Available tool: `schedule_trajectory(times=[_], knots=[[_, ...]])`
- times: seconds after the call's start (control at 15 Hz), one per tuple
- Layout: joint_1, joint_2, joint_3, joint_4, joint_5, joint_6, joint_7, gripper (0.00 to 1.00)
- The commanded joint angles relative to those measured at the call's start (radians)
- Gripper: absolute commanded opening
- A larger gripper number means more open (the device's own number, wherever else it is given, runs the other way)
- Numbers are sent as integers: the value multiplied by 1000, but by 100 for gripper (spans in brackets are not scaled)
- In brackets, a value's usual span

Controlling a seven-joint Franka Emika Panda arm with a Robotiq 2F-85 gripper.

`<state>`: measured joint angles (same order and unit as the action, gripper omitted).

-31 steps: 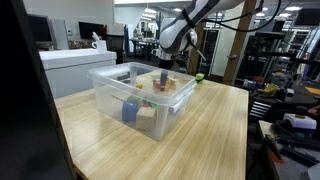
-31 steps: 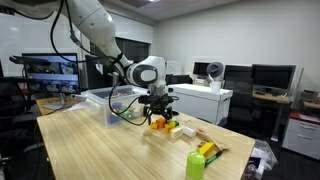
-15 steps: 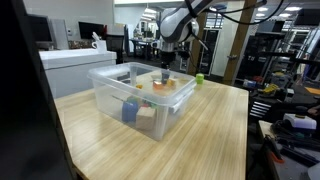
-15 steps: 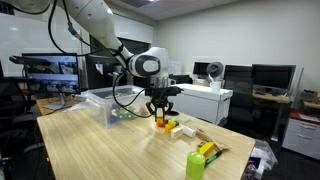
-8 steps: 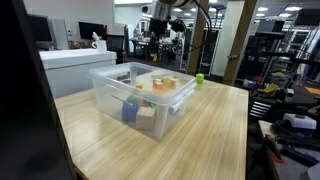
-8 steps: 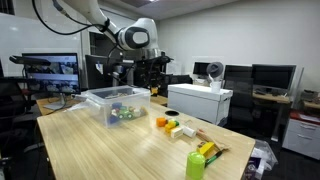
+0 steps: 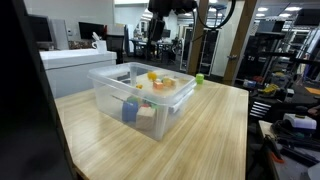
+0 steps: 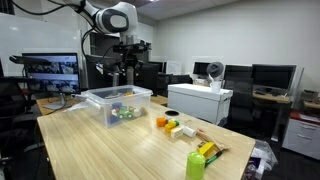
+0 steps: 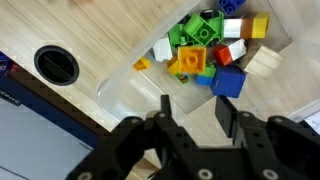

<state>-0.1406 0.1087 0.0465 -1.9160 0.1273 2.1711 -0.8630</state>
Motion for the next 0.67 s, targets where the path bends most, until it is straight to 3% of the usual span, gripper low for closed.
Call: schedule_trajectory(times=[0.0,0.13,0.6], knots=[[8,-33,-38,-12,50,-39,2,83],[-3,-8,-66,12,90,20,36,98],[-92,159,-190,47,92,284,215,100]])
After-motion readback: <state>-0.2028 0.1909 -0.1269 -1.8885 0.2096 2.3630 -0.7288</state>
